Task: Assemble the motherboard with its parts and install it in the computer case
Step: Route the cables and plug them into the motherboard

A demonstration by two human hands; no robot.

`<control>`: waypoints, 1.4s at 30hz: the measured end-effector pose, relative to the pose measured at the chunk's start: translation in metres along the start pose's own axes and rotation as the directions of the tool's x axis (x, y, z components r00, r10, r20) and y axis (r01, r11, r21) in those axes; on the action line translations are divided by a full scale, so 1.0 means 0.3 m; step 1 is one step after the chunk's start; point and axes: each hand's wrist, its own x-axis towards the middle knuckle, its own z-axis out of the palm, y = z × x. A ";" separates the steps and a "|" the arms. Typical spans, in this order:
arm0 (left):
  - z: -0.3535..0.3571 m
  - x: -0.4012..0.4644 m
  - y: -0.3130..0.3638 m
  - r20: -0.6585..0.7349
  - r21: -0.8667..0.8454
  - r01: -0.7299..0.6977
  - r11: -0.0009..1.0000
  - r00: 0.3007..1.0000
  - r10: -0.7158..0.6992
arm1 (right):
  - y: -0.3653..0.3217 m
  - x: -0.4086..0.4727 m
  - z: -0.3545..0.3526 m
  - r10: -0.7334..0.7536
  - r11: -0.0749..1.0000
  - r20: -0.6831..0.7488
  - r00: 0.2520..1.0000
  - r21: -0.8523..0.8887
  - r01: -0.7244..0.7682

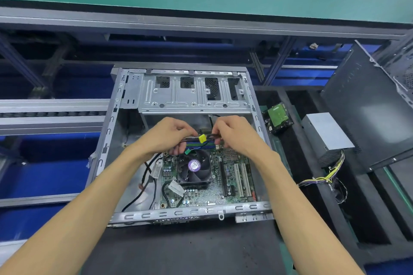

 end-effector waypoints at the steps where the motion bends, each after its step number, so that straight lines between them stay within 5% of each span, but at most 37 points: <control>1: 0.004 0.003 -0.002 0.033 -0.021 0.009 1.000 0.999 -0.008 | -0.001 0.000 0.001 0.004 1.000 -0.016 1.000 0.002 -0.004; 7: 0.043 0.029 -0.032 0.061 0.199 0.143 0.970 0.986 -0.158 | -0.011 -0.001 0.007 0.010 0.998 -0.139 0.990 0.059 -0.002; 11: 0.038 0.018 -0.045 0.075 0.301 0.046 0.952 0.995 -0.072 | -0.007 0.002 0.008 0.029 0.997 -0.177 0.984 0.075 -0.016; 15: 0.057 0.013 -0.039 0.033 0.469 -0.092 0.878 0.996 0.086 | 0.012 0.011 0.017 0.062 0.985 -0.007 0.998 -0.158 -0.063; 19: 0.043 0.011 -0.015 0.003 0.300 -0.099 0.949 0.995 0.103 | 0.042 0.015 0.031 0.090 0.928 0.148 0.985 -0.371 -0.029; 28: 0.042 -0.010 0.039 0.185 -0.160 0.069 0.985 0.982 -0.039 | 0.030 0.011 0.052 0.016 0.978 0.128 0.992 -0.207 0.011; 33: 0.039 -0.016 0.049 0.194 -0.168 0.083 0.982 0.980 -0.050 | 0.018 0.004 0.050 -0.017 0.992 0.087 0.996 -0.120 0.027; 39: 0.047 -0.025 0.051 0.150 -0.035 0.063 0.997 0.987 -0.057 | 0.011 -0.013 0.043 -0.101 0.966 0.003 0.995 -0.240 0.099; 42: 0.040 -0.021 0.038 0.108 0.038 0.054 0.998 0.992 -0.058 | 0.004 -0.018 0.044 -0.170 0.979 -0.015 0.985 -0.115 0.168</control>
